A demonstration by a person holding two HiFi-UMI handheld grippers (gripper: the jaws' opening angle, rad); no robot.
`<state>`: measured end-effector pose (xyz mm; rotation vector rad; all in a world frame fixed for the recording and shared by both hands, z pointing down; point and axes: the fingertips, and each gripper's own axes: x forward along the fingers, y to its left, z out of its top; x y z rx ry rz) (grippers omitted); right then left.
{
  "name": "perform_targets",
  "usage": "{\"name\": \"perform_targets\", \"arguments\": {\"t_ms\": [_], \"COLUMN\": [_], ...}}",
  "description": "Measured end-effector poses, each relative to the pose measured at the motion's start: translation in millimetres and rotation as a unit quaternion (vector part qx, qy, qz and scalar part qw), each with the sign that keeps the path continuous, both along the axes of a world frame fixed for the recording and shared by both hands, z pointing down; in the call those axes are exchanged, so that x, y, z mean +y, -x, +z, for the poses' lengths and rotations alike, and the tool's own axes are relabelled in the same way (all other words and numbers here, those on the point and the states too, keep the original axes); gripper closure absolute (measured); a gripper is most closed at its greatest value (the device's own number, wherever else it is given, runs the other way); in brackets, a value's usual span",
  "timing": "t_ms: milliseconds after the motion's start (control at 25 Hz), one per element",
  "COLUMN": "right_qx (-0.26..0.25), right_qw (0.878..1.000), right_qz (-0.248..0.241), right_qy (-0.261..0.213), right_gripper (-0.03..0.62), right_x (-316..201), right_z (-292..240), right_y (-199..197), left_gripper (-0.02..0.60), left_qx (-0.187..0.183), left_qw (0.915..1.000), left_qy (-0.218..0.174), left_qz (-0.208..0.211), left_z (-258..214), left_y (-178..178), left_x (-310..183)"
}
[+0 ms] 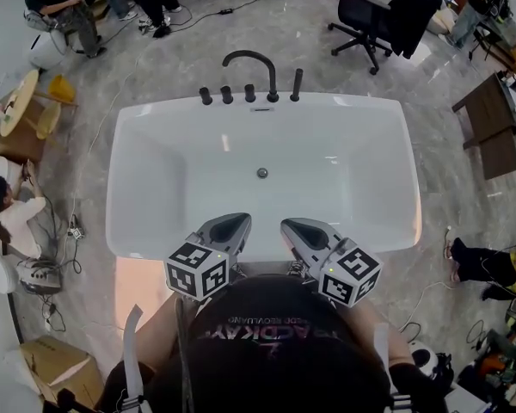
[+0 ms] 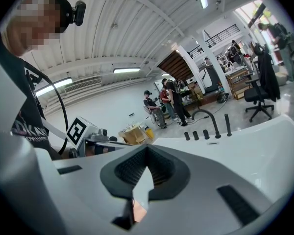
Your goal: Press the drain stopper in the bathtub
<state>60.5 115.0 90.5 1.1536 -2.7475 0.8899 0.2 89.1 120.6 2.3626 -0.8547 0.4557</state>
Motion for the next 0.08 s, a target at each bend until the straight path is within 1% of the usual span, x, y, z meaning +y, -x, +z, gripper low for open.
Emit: {"name": "perform_targets", "arguments": {"t_ms": [80], "right_qx": [0.001], "right_qw": [1.000], "right_qz": [-0.002], "right_qy": [0.000], "right_gripper": [0.583], "right_x": [-2.2], "right_z": [0.2], "right_y": [0.9], "left_gripper": [0.578], "left_qx": [-0.001], "left_qw": [1.0000], "left_qy": [0.001], "left_qz": [0.001], "left_z": [0.5], "left_y": [-0.5], "left_x": [-2.2]}}
